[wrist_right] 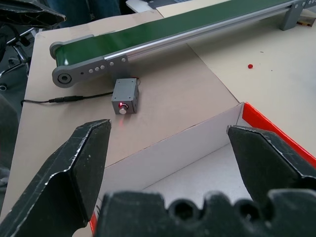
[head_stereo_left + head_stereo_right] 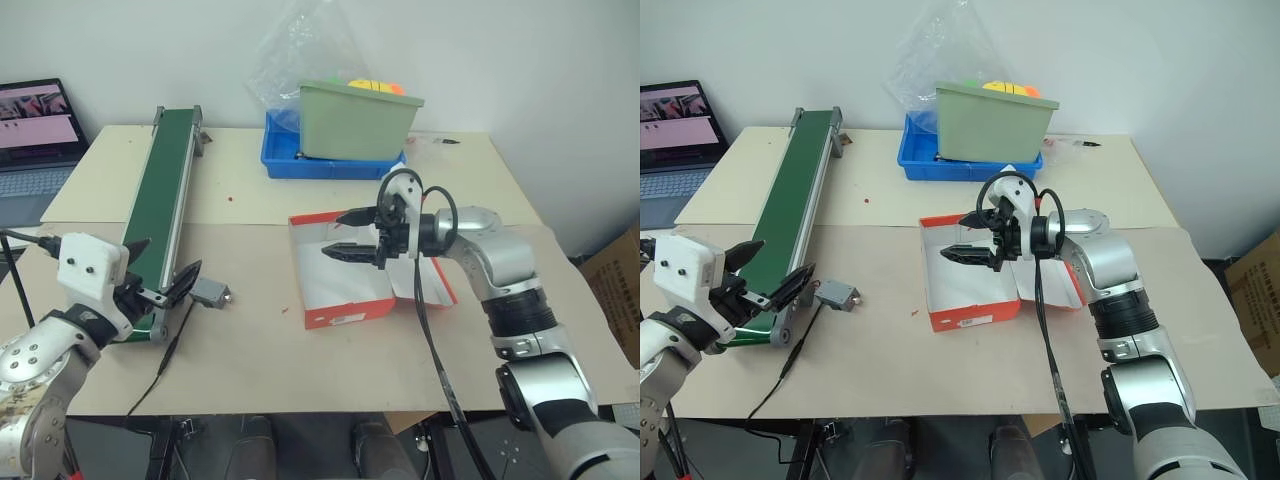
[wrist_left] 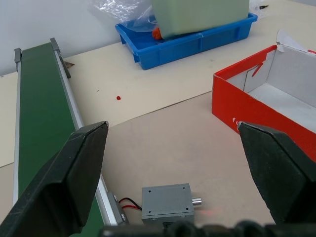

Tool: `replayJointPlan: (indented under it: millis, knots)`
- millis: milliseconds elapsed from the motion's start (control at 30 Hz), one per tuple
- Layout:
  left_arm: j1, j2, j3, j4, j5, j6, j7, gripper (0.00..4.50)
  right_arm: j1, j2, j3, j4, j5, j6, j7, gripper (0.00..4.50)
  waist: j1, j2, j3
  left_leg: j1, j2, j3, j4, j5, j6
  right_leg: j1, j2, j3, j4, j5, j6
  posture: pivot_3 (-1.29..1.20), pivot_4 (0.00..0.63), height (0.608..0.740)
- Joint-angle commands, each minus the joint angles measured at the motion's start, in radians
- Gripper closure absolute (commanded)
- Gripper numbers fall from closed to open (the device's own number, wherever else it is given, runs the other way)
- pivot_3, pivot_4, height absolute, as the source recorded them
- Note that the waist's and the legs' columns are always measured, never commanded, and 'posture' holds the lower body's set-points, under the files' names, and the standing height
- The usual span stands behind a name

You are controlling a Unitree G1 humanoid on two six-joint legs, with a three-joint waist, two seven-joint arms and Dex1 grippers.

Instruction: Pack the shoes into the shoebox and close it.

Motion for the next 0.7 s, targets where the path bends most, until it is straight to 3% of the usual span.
replayJointPlan:
  millis: [33,400,700]
  knots:
    - [-0.010,0.006,0.004,0.013,0.008,-0.046,0.001,0.00,-0.030,-0.005,-0.016,-0.013,0.001,-0.026,-0.007,0.07,0.000,0.000,0.000,0.000,0.000,0.000,0.000,0.000,0.000,0.000,0.000,0.000,0.000,0.000,0.000,0.00,0.150,0.740]
    - [-0.030,-0.048,0.064,0.058,0.006,-0.084,0.090,0.00,-0.019,0.000,-0.087,-0.037,0.028,0.030,-0.126,0.07,0.001,0.000,0.000,0.000,0.000,0.000,0.000,0.000,0.000,0.000,0.000,0.000,0.000,0.000,0.000,0.00,0.150,0.740]
    - [-0.051,-0.122,0.067,0.081,0.123,-0.125,0.271,0.00,-0.016,0.054,-0.158,-0.026,-0.001,-0.028,-0.285,0.07,0.000,0.000,0.000,0.000,0.000,0.000,0.000,0.000,0.000,0.000,0.000,0.000,0.001,0.000,0.000,0.00,0.150,0.740]
